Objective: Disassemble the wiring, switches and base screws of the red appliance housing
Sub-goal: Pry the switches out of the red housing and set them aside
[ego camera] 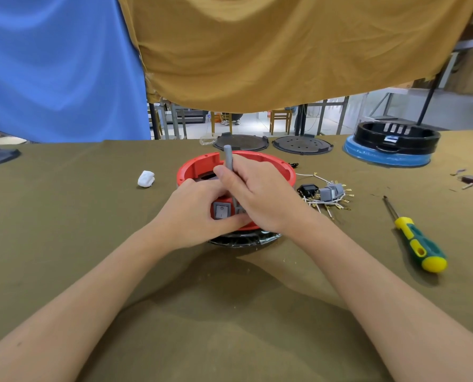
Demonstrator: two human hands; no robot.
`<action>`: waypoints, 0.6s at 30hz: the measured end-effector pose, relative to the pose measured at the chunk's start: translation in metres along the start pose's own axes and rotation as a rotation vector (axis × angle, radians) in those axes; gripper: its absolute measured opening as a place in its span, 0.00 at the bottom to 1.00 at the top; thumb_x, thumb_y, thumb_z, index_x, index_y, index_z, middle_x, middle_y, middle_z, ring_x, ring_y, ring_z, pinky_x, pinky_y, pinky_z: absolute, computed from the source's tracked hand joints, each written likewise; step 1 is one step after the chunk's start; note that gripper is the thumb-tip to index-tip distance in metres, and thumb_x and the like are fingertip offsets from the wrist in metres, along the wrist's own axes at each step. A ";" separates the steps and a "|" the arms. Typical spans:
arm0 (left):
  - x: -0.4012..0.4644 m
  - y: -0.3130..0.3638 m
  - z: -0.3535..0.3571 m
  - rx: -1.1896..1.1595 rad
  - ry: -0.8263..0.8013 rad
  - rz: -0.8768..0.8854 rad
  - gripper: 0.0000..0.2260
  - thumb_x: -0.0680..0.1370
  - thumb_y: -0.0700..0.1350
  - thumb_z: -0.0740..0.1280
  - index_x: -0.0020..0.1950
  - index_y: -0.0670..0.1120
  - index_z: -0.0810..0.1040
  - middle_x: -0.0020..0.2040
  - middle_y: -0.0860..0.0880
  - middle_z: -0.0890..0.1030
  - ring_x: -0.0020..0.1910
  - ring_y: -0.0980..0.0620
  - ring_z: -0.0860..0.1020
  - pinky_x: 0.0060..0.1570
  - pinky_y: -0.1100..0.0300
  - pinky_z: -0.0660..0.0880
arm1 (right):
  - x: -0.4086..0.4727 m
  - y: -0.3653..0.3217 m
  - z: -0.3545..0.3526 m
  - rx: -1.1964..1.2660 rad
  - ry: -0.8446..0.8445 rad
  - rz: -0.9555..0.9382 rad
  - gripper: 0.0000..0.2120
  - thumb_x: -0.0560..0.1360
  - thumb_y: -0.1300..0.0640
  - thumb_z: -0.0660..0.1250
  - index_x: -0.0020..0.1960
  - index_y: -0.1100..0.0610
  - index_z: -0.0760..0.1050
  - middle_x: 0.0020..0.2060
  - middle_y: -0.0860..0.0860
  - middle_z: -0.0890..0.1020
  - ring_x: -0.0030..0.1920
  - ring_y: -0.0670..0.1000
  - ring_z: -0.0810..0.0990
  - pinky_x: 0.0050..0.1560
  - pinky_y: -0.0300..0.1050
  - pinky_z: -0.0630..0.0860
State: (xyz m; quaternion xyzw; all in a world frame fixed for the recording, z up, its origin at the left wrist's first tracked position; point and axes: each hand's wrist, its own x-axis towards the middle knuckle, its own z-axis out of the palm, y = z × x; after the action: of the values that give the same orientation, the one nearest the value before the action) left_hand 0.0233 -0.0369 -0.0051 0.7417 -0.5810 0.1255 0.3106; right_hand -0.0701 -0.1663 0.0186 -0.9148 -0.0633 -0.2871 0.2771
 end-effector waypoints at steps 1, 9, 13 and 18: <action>0.000 0.000 0.000 -0.001 -0.002 0.000 0.09 0.71 0.66 0.63 0.46 0.65 0.72 0.36 0.67 0.77 0.40 0.65 0.78 0.37 0.62 0.69 | 0.001 -0.001 -0.001 -0.012 -0.018 0.012 0.16 0.85 0.52 0.56 0.40 0.55 0.69 0.31 0.48 0.72 0.31 0.47 0.70 0.35 0.45 0.67; 0.000 -0.002 0.000 -0.020 -0.016 -0.020 0.09 0.71 0.67 0.64 0.44 0.65 0.72 0.35 0.69 0.77 0.39 0.65 0.77 0.39 0.60 0.70 | 0.015 -0.005 0.000 0.000 -0.088 0.101 0.18 0.85 0.52 0.55 0.41 0.61 0.70 0.33 0.52 0.71 0.33 0.49 0.68 0.39 0.50 0.68; 0.000 -0.002 0.000 -0.013 -0.033 -0.012 0.08 0.71 0.66 0.64 0.44 0.65 0.74 0.38 0.68 0.79 0.39 0.63 0.78 0.38 0.61 0.69 | 0.007 0.002 0.000 0.072 0.000 0.085 0.17 0.85 0.52 0.57 0.38 0.55 0.69 0.30 0.47 0.71 0.30 0.43 0.69 0.34 0.38 0.67; 0.001 -0.005 0.001 0.025 -0.016 0.005 0.20 0.72 0.66 0.65 0.45 0.50 0.79 0.35 0.56 0.79 0.34 0.56 0.77 0.34 0.61 0.71 | -0.002 0.005 -0.005 0.111 0.051 0.035 0.15 0.85 0.52 0.57 0.39 0.50 0.70 0.30 0.42 0.71 0.32 0.41 0.72 0.35 0.35 0.67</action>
State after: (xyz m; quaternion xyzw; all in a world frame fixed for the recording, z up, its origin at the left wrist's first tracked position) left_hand 0.0284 -0.0376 -0.0069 0.7451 -0.5837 0.1275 0.2965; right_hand -0.0731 -0.1730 0.0183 -0.8914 -0.0561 -0.3014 0.3338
